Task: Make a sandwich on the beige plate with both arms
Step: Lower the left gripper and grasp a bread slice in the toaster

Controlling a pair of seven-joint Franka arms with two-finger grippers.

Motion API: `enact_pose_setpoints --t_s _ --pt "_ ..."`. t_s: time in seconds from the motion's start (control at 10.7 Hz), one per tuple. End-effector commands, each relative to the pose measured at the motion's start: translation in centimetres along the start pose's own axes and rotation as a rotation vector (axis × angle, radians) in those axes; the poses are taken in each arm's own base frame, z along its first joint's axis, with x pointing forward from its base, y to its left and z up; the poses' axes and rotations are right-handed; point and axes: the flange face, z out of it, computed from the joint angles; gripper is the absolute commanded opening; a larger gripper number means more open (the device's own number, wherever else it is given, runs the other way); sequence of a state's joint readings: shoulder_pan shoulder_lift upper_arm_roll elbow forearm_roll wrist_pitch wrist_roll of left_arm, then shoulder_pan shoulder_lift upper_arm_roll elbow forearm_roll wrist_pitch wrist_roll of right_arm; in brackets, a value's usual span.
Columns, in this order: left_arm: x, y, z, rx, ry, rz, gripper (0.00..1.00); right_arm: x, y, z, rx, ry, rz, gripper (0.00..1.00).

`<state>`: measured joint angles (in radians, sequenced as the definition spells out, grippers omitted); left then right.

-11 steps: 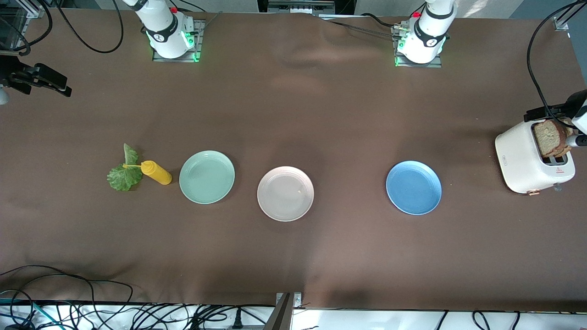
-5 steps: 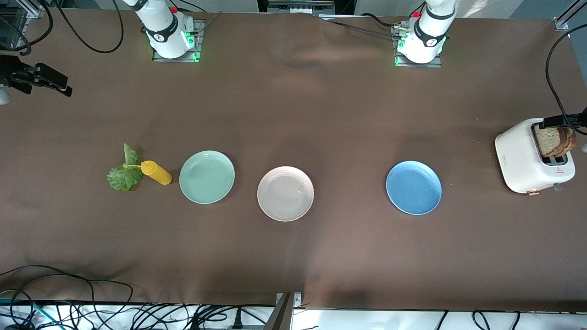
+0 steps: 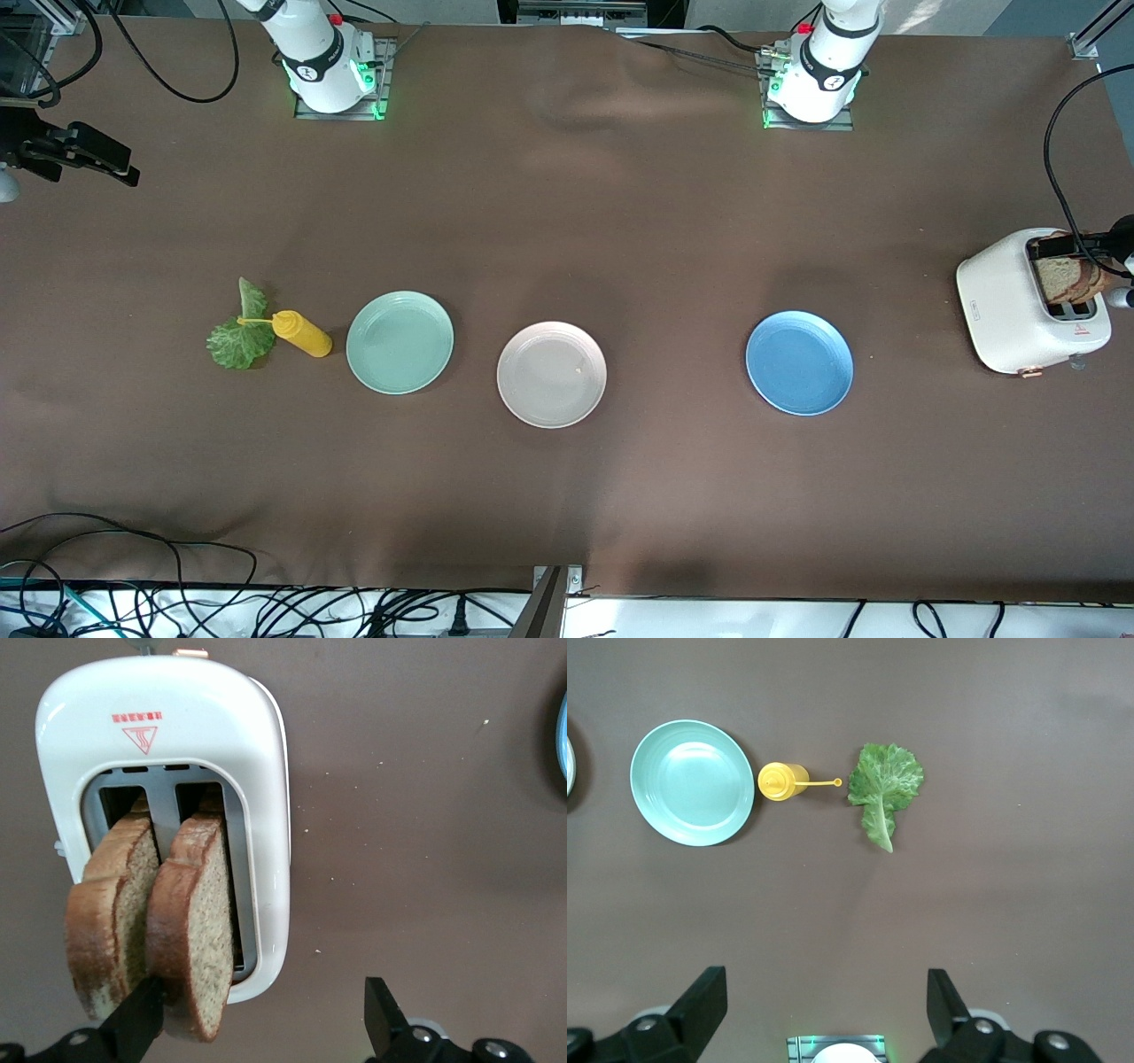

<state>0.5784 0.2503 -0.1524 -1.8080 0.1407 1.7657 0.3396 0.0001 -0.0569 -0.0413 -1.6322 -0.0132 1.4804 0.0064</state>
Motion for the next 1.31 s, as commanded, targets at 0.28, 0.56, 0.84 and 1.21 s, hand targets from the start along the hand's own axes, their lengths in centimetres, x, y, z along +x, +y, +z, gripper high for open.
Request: enact_pose_setpoints --t_s 0.28,0.56,0.84,1.21 --pt "0.1 -0.5 -1.0 0.058 0.004 0.027 1.00 0.1 -0.1 -0.5 -0.008 -0.009 0.009 1.00" --pt "0.5 -0.5 -0.3 0.053 -0.004 0.029 1.00 0.1 0.0 -0.5 -0.007 -0.008 0.009 1.00" --pt "1.0 -0.7 0.7 0.048 -0.005 0.031 1.00 0.1 -0.1 -0.5 -0.008 -0.008 0.007 1.00" --pt "1.6 -0.9 1.4 0.046 0.000 0.034 1.00 0.1 0.0 -0.5 -0.007 -0.006 0.009 1.00"
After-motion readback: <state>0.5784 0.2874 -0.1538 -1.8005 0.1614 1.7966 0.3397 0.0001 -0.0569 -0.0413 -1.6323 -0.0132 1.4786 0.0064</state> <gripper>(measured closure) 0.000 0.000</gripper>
